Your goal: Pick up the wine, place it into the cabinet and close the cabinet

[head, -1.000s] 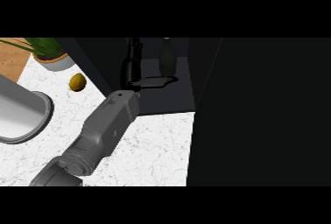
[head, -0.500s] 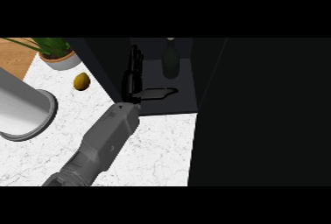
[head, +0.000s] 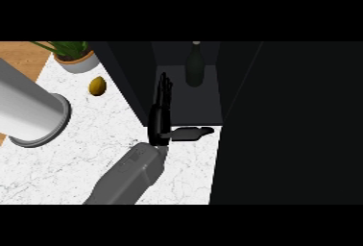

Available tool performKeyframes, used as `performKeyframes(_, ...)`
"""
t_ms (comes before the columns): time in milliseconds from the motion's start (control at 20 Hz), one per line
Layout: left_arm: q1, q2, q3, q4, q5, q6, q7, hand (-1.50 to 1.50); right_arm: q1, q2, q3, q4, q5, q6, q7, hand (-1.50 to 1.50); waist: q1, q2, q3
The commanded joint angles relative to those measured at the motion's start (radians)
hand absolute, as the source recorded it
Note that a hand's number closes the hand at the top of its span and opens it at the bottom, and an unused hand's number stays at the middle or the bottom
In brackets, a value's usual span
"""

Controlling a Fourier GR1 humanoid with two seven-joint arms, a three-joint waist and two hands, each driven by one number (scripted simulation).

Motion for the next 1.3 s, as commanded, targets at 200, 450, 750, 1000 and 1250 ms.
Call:
performKeyframes(200, 0.239, 0.013, -0.126, -0.363, -0.086, 0.133, 0.038, -1.50, 0.062, -0.016, -0.040, -0.044, -0.064, 0.028, -0.028, -1.50, 0.017, 0.003, 0.000)
performKeyframes(450, 0.387, 0.094, -0.189, -0.597, -0.142, 0.213, 0.106, -1.50, 0.109, 0.010, 0.033, -0.092, 0.001, 0.011, -0.020, -1.50, 0.016, 0.002, 0.000)
performKeyframes(750, 0.488, 0.184, -0.233, -0.848, -0.218, 0.303, 0.200, -1.50, 0.118, -0.003, -0.025, -0.117, -0.068, 0.023, -0.004, -1.50, 0.014, 0.002, 0.000)
performKeyframes(1000, 0.574, 0.279, -0.258, -1.018, -0.258, 0.280, 0.248, -1.50, 0.082, -0.009, -0.014, -0.035, -0.109, 0.057, -0.027, -1.50, 0.016, 0.003, 0.000)
performKeyframes(1250, 0.680, 0.341, -0.270, -1.070, -0.258, 0.189, 0.198, -1.50, 0.122, -0.025, 0.035, -0.135, -0.138, 0.074, 0.087, 1.50, 0.014, 0.002, 0.000)
